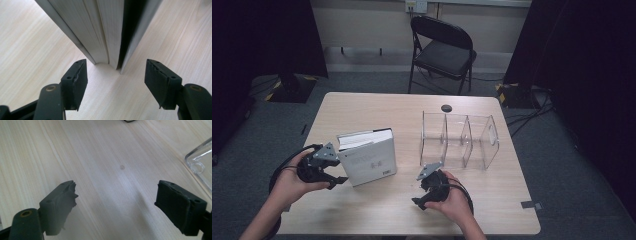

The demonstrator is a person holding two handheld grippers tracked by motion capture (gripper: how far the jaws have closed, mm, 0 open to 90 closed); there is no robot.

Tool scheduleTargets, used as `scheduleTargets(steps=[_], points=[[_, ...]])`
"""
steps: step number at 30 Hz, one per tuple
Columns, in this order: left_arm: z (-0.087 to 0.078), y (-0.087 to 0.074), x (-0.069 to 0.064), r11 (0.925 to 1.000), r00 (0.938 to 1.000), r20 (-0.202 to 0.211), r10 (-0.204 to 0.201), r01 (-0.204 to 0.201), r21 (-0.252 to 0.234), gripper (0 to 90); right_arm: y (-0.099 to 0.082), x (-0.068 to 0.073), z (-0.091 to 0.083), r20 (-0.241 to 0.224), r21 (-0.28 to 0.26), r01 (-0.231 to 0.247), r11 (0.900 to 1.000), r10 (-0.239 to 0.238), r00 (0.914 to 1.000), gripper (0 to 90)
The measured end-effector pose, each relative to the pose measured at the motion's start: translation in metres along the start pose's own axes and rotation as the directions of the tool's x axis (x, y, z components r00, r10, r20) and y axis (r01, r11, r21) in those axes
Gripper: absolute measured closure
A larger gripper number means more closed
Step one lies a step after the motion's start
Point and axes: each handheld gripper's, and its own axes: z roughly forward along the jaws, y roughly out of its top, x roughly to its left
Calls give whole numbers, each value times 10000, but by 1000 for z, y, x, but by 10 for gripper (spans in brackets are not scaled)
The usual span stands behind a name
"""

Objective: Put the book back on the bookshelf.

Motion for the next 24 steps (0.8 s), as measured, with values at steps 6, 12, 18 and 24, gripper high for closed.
scheduleTargets(steps=[6, 12, 18, 24], points=[[0, -5, 0, 9997, 9999, 55, -162, 163, -201, 319, 12, -2, -5, -208, 22, 196, 9998, -195, 9996, 148], [-1, -10, -1, 9987, 9995, 124, -284, 289, -426, 284, 24, -4, -10, -332, 47, 400, 9992, -398, 9987, 149], [4, -18, -2, 9979, 9992, 195, -349, 359, -536, 255, 34, -5, -13, -438, 237, 649, 9976, -638, 9970, 152], [14, -29, -3, 9972, 9979, 318, -570, 584, -475, 223, 45, -7, -19, -567, 267, 729, 9970, -713, 9958, 151]])
